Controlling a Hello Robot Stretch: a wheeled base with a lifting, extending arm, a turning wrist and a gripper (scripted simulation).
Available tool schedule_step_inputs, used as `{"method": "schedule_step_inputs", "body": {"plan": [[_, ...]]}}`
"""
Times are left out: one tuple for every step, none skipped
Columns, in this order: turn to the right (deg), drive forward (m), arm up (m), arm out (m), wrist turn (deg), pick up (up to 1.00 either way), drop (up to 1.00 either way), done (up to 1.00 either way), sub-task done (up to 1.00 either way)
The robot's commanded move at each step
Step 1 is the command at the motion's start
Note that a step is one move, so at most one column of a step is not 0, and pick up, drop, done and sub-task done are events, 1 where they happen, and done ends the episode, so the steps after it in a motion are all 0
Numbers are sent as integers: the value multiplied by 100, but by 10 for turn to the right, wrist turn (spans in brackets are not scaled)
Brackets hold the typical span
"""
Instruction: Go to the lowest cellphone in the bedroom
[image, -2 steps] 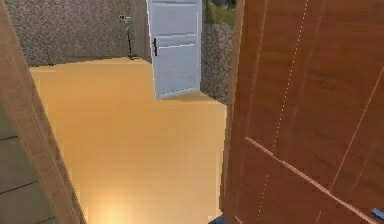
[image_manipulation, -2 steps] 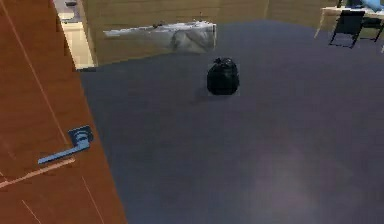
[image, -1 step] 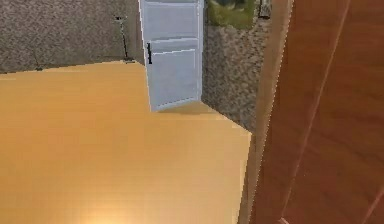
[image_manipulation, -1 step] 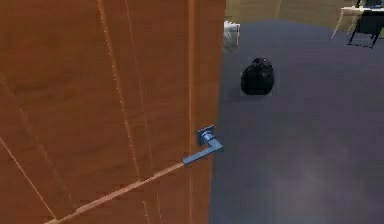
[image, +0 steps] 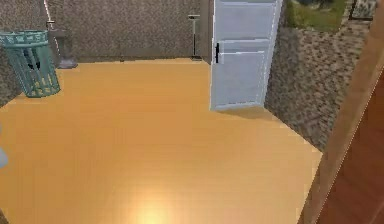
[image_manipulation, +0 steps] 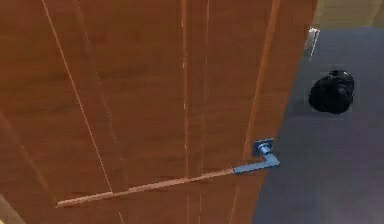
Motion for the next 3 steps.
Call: {"method": "schedule_step_inputs", "body": {"plan": [[0, 100, 0, 0, 0, 0, 0, 0, 0], [-30, 0, 0, 0, 0, 0, 0, 0, 0], [0, 100, 0, 0, 0, 0, 0, 0, 0]]}}
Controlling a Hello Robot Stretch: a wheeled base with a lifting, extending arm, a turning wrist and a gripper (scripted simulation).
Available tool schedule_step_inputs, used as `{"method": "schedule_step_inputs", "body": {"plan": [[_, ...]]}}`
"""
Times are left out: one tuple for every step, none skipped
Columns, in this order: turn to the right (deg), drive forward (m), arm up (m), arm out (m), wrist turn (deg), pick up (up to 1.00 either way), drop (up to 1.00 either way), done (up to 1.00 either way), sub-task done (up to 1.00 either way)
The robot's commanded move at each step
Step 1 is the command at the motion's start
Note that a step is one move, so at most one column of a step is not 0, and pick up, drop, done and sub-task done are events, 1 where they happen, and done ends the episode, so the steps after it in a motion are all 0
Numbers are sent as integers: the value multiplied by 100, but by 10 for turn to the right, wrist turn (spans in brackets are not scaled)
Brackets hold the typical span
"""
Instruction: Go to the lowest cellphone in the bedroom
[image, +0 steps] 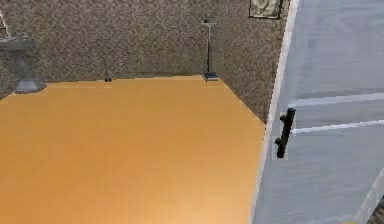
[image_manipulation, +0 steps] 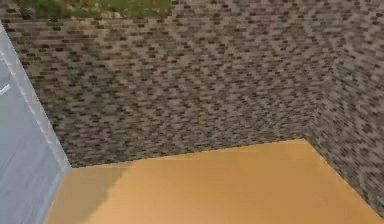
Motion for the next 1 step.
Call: {"method": "schedule_step_inputs", "body": {"plan": [[0, 100, 0, 0, 0, 0, 0, 0, 0]]}}
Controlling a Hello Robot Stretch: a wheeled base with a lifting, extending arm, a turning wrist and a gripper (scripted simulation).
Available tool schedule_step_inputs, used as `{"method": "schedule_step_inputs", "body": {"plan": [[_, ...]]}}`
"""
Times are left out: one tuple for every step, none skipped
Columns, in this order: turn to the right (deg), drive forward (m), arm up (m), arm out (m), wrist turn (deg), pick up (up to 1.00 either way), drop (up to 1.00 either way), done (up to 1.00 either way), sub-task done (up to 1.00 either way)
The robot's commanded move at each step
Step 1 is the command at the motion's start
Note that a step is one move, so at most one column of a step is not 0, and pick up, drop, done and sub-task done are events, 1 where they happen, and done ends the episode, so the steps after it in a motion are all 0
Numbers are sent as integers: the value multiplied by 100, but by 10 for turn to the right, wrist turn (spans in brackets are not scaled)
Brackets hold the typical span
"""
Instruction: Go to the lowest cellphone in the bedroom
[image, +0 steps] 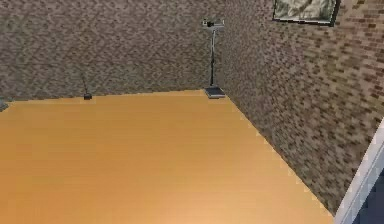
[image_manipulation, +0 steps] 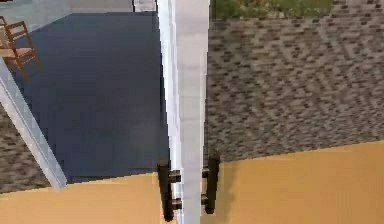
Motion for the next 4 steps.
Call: {"method": "schedule_step_inputs", "body": {"plan": [[300, 0, 0, 0, 0, 0, 0, 0, 0], [0, 30, 0, 0, 0, 0, 0, 0, 0], [270, 0, 0, 0, 0, 0, 0, 0, 0], [0, 100, 0, 0, 0, 0, 0, 0, 0]]}}
